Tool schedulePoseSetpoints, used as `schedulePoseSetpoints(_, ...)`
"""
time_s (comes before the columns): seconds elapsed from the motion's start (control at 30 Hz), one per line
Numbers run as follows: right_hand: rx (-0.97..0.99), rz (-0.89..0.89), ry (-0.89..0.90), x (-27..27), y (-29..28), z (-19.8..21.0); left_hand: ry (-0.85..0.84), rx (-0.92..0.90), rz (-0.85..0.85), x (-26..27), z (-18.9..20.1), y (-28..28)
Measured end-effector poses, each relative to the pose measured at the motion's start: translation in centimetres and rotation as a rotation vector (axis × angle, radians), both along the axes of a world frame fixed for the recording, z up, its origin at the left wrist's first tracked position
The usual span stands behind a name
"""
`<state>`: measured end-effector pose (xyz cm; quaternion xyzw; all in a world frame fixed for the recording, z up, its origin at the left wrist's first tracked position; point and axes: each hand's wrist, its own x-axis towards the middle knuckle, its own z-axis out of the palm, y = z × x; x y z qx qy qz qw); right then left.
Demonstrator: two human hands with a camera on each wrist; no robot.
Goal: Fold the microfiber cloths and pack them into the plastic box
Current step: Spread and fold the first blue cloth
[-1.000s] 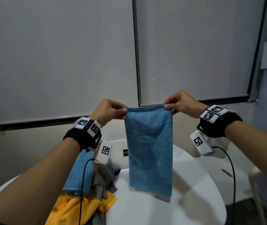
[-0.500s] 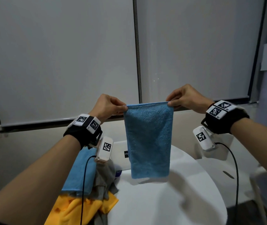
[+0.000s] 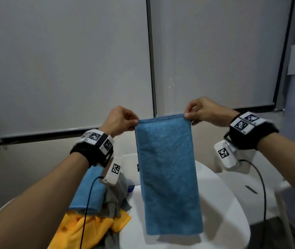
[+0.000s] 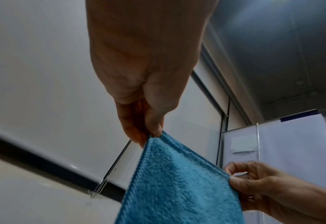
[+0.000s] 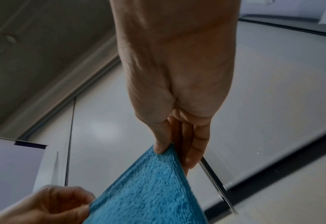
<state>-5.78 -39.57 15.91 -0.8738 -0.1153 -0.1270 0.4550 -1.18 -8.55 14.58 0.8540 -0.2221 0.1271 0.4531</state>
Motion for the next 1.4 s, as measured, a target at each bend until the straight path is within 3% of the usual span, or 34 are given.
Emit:
schedulePoseSetpoints(0.1,0.066,-0.021,0.009,0.8,0.5,-2.1,-0.029,-0.011,0.066,1.3,-1.6,-0.9)
schedulePoseSetpoints(0.17,0.13,-0.037,-0.042,0.9,0.5,-1.4,0.007,-0.193,0.06,1.3,-1.2,-1.4)
schedulePoseSetpoints(0.33,0.351,0.066,-0.035,-1.4,0.4,1.2,0.15,-0.532,-0.244,-1.3,0.4,-0.9)
schedulePoseSetpoints(0.5,0.221,0.183,0.184,-4.2,-0.8,-4.1,0.406,-0.335,-0.375,-4.2,-4.8,0.5)
schedulePoseSetpoints(0.67,0.183,0.259,0.597,-5.9,-1.6,-14.4,0.723,-0.166,-0.438,-6.0,-15.1,1.0)
schedulePoseSetpoints(0.77,0.132,0.247,0.766,-5.4,-2.1,-20.2,0.84,-0.177,-0.394,-6.3,-20.9,0.8)
schedulePoseSetpoints(0.9,0.091,0.118,0.768,-4.0,-2.2,-25.2,0.813,-0.241,-0.238,-4.9,-25.4,-0.3)
schedulePoseSetpoints(1.13,0.135,-0.18,0.608,-0.4,-0.3,-28.4,0.677,-0.176,0.042,-1.2,-27.8,-3.8)
schedulePoseSetpoints(1.3,0.117,-0.087,0.689,0.6,-0.8,-29.3,0.844,0.042,-0.144,-0.7,-27.8,-3.8)
schedulePoseSetpoints(1.4,0.086,-0.101,0.69,0.7,-1.4,-29.7,0.718,0.224,-0.094,0.4,-28.3,-3.7)
